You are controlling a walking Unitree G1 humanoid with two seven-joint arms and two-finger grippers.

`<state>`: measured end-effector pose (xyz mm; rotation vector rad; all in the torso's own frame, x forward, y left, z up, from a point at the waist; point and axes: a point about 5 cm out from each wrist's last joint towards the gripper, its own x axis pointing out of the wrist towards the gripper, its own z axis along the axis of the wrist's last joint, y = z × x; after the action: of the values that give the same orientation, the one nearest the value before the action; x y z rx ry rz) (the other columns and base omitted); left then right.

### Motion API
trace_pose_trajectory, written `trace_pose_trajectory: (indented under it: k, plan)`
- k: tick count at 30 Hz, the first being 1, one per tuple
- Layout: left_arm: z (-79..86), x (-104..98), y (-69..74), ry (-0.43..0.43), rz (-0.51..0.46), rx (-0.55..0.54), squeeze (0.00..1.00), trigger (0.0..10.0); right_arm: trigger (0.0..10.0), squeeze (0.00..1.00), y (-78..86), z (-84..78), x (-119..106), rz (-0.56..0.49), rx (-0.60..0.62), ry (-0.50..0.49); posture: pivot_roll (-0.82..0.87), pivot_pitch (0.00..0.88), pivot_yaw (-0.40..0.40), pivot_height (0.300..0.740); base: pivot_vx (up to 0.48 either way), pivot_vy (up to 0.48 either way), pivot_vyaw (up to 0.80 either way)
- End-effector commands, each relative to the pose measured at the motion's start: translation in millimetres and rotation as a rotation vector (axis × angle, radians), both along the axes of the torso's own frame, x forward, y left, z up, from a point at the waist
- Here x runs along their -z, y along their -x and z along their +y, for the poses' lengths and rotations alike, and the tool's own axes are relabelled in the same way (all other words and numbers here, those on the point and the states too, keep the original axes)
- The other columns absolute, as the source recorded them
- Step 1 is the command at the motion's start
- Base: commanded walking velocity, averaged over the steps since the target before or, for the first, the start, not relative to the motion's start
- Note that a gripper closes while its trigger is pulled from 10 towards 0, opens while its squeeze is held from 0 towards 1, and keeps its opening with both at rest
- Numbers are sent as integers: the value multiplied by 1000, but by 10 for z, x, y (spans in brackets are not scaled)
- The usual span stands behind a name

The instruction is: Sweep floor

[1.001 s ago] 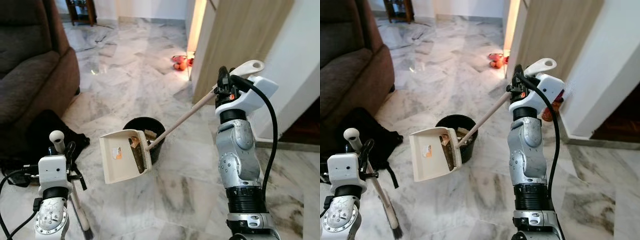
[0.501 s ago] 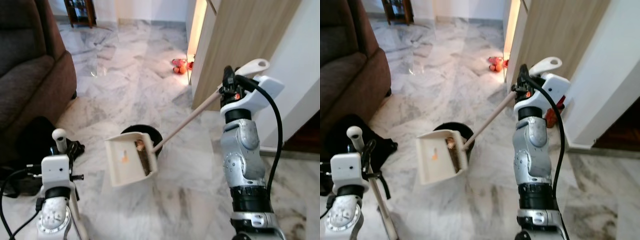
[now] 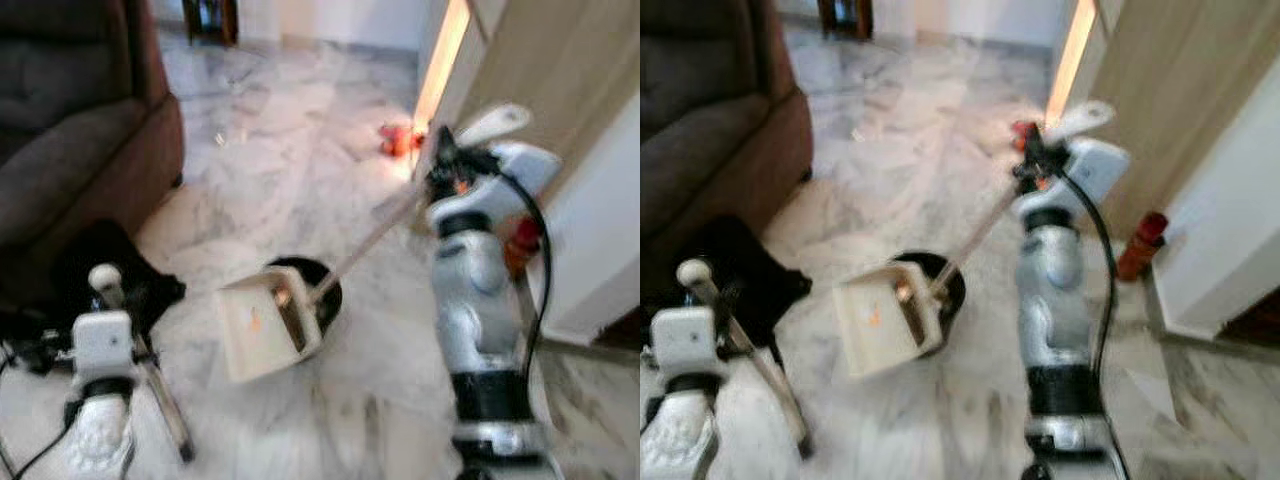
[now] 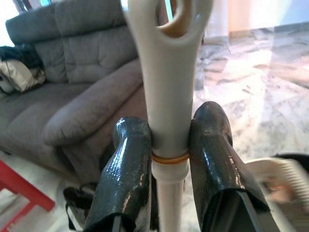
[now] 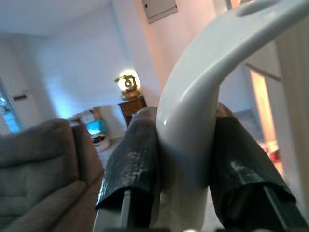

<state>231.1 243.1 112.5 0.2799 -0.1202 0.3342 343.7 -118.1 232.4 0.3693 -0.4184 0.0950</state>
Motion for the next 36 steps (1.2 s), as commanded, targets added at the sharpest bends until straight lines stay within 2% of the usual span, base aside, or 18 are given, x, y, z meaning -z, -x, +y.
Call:
trace_pose_trajectory:
  k: [1, 36]
  plan:
    - [-37, -71, -7, -15, -37, 5, 0, 10000, 10000, 0, 22, -89, -124, -53, 24, -34, 176, 66, -33, 740, 270, 0, 0]
    - [-13, -122, -36, -20, -55, -3, 0, 10000, 10000, 0, 5, -35, -97, -41, 2, -52, 189, 92, -28, 740, 272, 0, 0]
